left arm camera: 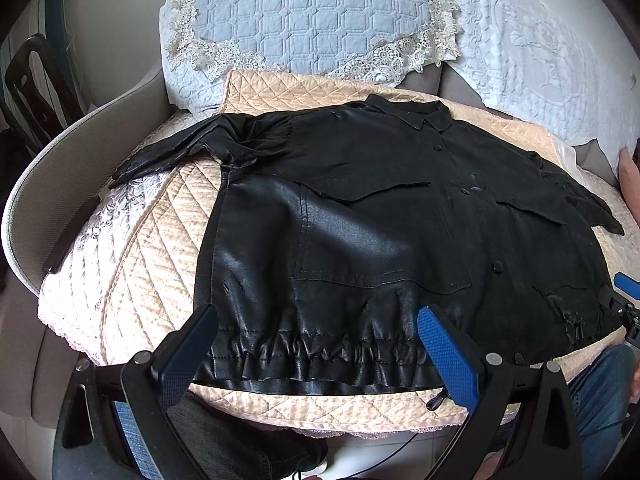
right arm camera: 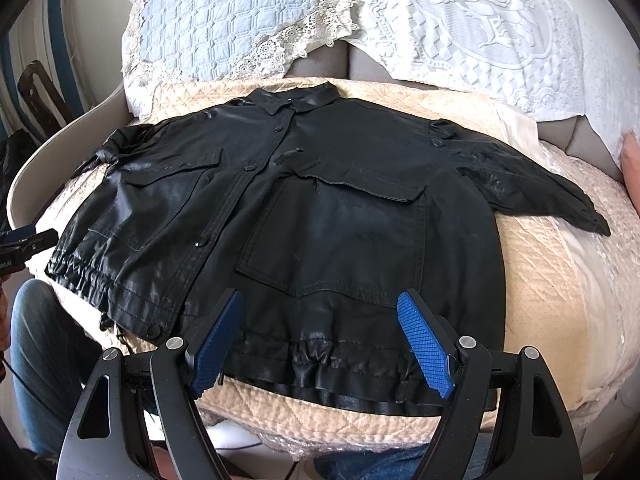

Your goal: Fold large clothes

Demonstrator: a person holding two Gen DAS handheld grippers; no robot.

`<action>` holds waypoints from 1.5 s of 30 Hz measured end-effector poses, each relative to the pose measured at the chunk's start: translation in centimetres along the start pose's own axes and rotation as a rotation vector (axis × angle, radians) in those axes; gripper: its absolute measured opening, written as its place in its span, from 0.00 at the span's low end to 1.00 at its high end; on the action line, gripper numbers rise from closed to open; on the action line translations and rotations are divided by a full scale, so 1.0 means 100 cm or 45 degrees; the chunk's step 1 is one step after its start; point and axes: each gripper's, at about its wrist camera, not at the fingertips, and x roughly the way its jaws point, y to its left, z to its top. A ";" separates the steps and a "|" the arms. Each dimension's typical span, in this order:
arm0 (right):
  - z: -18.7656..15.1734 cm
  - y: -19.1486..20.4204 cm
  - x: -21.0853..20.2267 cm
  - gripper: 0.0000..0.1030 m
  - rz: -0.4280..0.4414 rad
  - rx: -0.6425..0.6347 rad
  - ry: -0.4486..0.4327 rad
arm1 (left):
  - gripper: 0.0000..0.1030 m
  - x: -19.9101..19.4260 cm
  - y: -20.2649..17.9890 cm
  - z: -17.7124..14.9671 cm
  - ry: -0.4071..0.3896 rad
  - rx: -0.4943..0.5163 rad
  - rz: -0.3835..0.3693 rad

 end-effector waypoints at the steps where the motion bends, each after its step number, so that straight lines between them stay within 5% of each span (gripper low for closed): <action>1: 0.000 0.000 0.000 0.78 0.002 0.003 -0.001 | 0.98 0.000 0.000 0.000 0.002 0.000 -0.001; 45: 0.001 0.007 0.006 0.78 0.046 0.004 0.013 | 0.98 0.007 -0.005 -0.005 0.040 0.013 0.011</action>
